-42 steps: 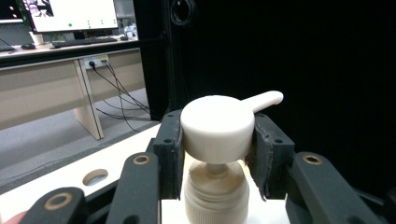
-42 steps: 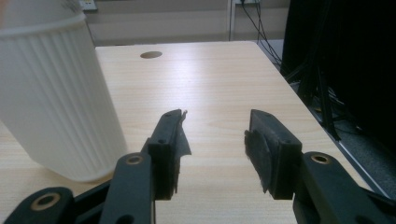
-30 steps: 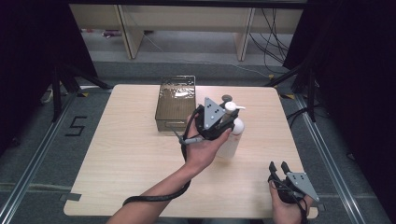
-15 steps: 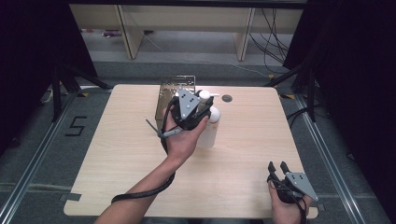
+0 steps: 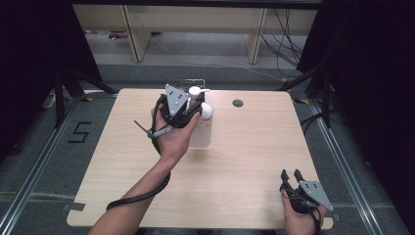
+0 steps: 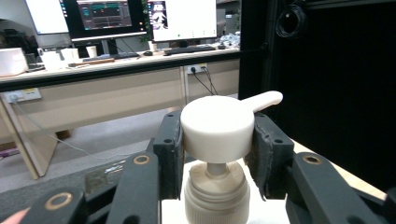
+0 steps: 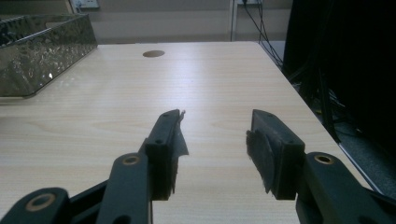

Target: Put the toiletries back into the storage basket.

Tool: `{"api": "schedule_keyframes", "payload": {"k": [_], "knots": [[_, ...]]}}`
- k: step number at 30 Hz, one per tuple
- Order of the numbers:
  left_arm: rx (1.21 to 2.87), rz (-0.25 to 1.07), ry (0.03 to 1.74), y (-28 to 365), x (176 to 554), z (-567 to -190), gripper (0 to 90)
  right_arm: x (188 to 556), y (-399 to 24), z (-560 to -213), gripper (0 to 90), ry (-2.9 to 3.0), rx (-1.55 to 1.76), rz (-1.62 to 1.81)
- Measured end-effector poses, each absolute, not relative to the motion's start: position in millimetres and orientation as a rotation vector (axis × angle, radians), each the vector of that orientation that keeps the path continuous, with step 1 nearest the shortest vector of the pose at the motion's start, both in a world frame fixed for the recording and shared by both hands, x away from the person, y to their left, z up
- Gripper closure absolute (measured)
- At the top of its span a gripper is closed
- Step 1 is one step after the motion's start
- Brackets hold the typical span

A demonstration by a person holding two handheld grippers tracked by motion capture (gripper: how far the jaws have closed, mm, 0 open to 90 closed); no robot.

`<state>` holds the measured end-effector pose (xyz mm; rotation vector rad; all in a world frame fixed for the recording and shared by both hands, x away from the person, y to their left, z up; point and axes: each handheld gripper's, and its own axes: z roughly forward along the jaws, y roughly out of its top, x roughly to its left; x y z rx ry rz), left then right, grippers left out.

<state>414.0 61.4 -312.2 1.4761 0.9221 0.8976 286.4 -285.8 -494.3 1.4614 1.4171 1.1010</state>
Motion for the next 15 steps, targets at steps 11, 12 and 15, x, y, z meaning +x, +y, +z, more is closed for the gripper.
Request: {"api": "schedule_keyframes", "payload": {"k": [11, 12, 15], "knots": [[1.449, 0.923, 0.973, 77.8, 421.1, -308.1, 59.5, 286.8, -285.3, -494.7, 54.1, 1.428, 1.452, 1.105], [1.448, 0.925, 0.979, 80.6, 422.5, -307.3, 59.5, 286.9, -285.3, -494.7, 54.0, 1.428, 1.453, 1.105], [1.44, 0.928, 0.99, 84.3, 424.2, -305.7, 59.5, 286.9, -285.1, -495.1, 53.9, 1.426, 1.452, 1.106]]}}
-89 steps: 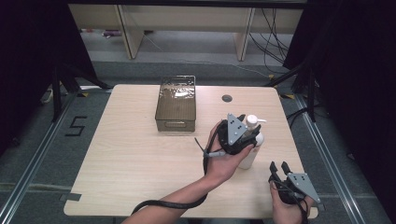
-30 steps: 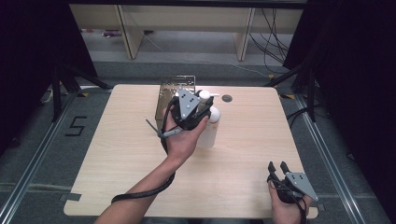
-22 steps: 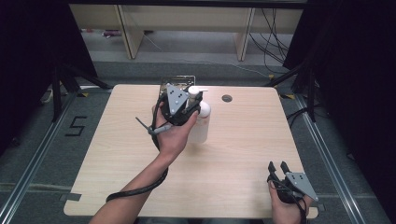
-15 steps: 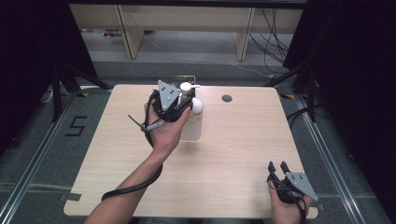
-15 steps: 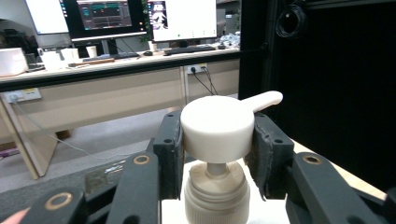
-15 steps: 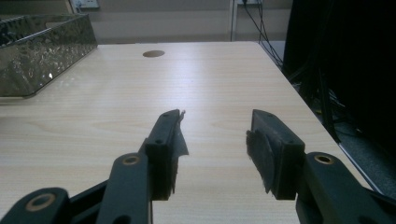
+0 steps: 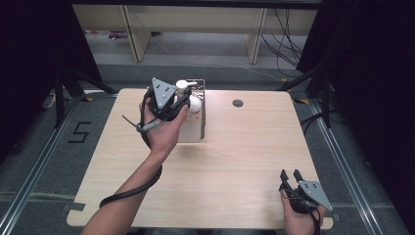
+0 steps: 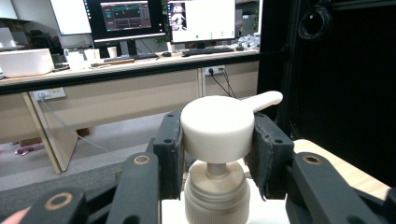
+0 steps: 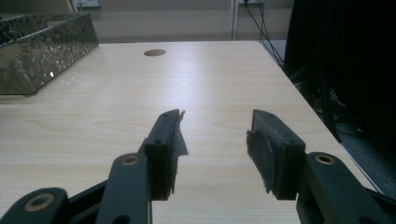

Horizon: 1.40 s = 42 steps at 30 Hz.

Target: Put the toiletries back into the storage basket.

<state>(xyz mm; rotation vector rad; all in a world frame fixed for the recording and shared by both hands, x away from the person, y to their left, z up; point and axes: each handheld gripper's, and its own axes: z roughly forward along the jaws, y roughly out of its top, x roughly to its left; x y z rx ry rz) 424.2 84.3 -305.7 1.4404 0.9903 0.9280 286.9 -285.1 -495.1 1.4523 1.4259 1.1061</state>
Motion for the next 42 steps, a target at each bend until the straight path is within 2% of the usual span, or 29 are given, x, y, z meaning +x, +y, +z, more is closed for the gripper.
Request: {"api": "schedule_keyframes", "payload": {"k": [42], "knots": [[1.381, 0.99, 1.007, 105.8, 449.6, -288.8, 59.4, 286.8, -283.6, -496.4, 53.5, 1.421, 1.475, 1.109]]}}
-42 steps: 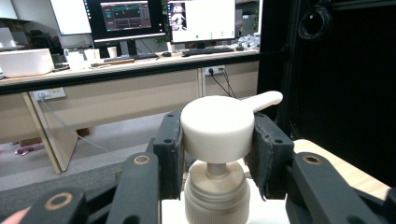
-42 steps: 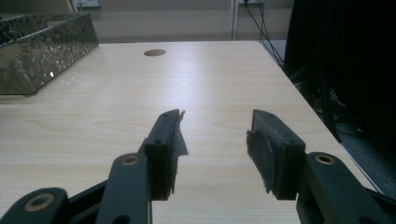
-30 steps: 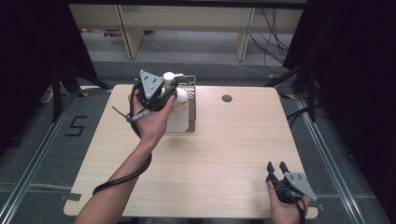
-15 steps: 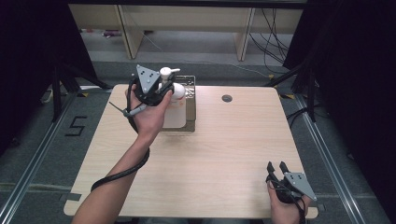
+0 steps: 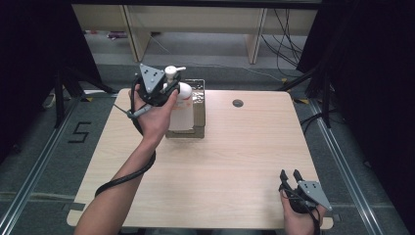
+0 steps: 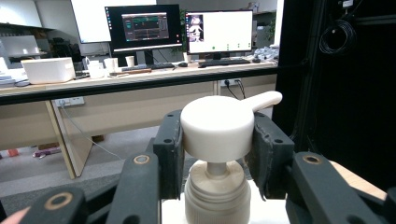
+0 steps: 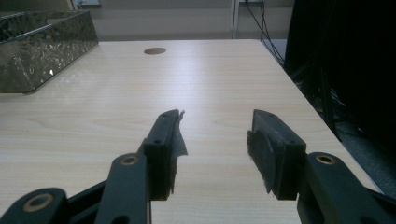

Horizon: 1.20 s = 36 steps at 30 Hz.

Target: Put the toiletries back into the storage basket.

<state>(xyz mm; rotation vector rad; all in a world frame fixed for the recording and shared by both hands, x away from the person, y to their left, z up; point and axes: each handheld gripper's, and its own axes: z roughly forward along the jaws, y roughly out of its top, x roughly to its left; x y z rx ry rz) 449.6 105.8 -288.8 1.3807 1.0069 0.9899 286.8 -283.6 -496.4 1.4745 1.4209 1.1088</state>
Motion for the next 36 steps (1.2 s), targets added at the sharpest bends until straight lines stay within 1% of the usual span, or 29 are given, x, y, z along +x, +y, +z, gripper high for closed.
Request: {"api": "schedule_keyframes", "payload": {"k": [8, 10, 34, 36], "knots": [[1.371, 0.993, 1.01, 107.3, 454.7, -286.9, 59.4, 286.5, -283.3, -496.2, 53.5, 1.422, 1.481, 1.115], [1.371, 0.993, 1.005, 107.6, 457.2, -286.6, 59.4, 287.2, -287.1, -495.8, 53.5, 1.444, 1.438, 1.083], [1.37, 1.005, 1.037, 108.2, 480.0, -293.6, 59.4, 285.5, -283.5, -495.5, 53.4, 1.436, 1.489, 1.085], [1.375, 1.009, 1.039, 108.8, 482.9, -295.9, 59.4, 286.6, -286.4, -495.4, 53.4, 1.453, 1.442, 1.064]]}}
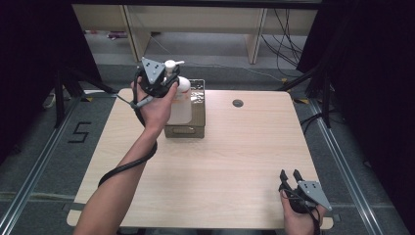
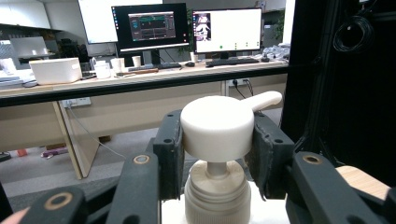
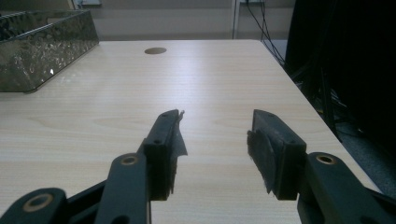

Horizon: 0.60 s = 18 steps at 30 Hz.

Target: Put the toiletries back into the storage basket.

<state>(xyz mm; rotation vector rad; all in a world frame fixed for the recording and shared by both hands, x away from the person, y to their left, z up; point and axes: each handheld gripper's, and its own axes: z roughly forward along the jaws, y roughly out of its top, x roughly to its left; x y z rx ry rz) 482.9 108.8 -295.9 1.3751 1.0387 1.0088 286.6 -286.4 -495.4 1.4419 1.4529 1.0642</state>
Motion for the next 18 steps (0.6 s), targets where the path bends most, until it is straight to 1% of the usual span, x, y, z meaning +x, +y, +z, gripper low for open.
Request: {"api": "schedule_keyframes", "payload": {"k": [18], "knots": [[1.393, 1.01, 1.047, 108.5, 491.1, -306.3, 59.4, 287.3, -284.7, -496.9, 53.2, 1.456, 1.452, 1.089]]}}
